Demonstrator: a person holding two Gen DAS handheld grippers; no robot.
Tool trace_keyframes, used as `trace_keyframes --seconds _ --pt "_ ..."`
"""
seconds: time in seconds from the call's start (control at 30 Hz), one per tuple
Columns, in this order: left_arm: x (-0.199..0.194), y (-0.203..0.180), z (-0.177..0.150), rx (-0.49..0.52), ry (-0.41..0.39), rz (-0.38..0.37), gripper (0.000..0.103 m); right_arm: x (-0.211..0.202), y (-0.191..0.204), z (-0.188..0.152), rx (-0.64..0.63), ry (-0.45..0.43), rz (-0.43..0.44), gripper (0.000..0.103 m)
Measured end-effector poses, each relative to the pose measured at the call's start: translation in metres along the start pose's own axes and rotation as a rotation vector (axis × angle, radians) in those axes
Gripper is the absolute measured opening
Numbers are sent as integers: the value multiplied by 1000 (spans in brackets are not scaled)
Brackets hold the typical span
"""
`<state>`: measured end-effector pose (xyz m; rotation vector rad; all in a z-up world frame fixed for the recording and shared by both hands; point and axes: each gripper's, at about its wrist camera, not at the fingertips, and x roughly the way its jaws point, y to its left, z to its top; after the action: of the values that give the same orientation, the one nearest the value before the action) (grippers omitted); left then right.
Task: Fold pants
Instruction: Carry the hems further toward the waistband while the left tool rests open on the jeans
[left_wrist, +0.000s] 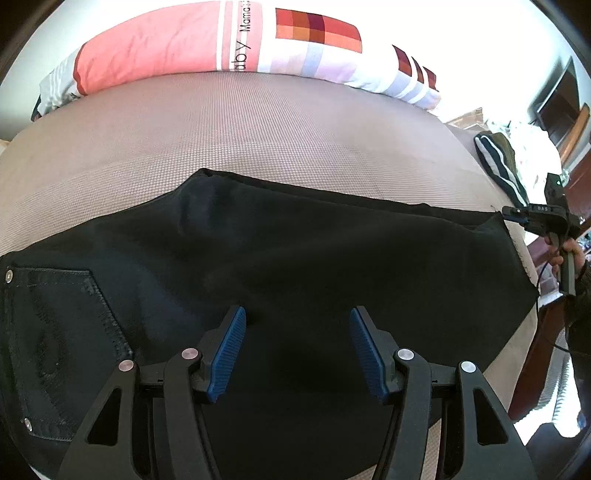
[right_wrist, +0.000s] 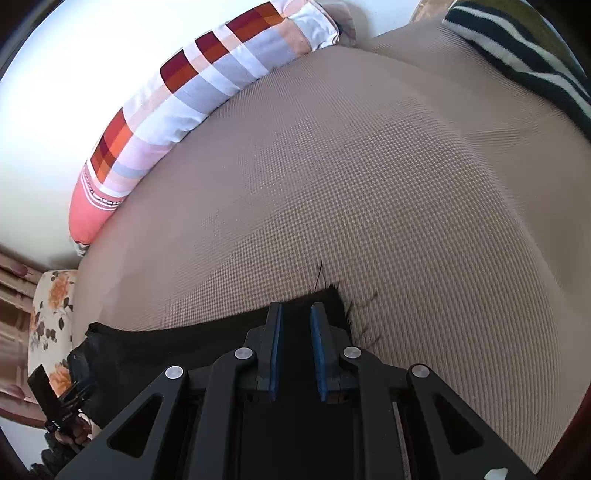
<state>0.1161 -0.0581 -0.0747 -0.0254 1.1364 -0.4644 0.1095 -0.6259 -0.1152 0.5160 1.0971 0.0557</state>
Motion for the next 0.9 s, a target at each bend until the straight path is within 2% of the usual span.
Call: trace_keyframes --seconds 0.17,0.37,0.6,0.77,0.9 --pt "6 -3 5 3 19 12 59 12 -7 8 -11 51 18 15" --pt "14 -3 6 -1 45 29 59 12 -15 12 -30 52 51 14" --pt "18 -4 7 4 50 42 59 11 -17 1 -103 109 170 16" --pt "20 -7 7 16 48 59 60 5 -11 -13 -164 112 206 16" --pt "20 -8 6 27 45 73 61 9 -13 -8 -130 79 229 16"
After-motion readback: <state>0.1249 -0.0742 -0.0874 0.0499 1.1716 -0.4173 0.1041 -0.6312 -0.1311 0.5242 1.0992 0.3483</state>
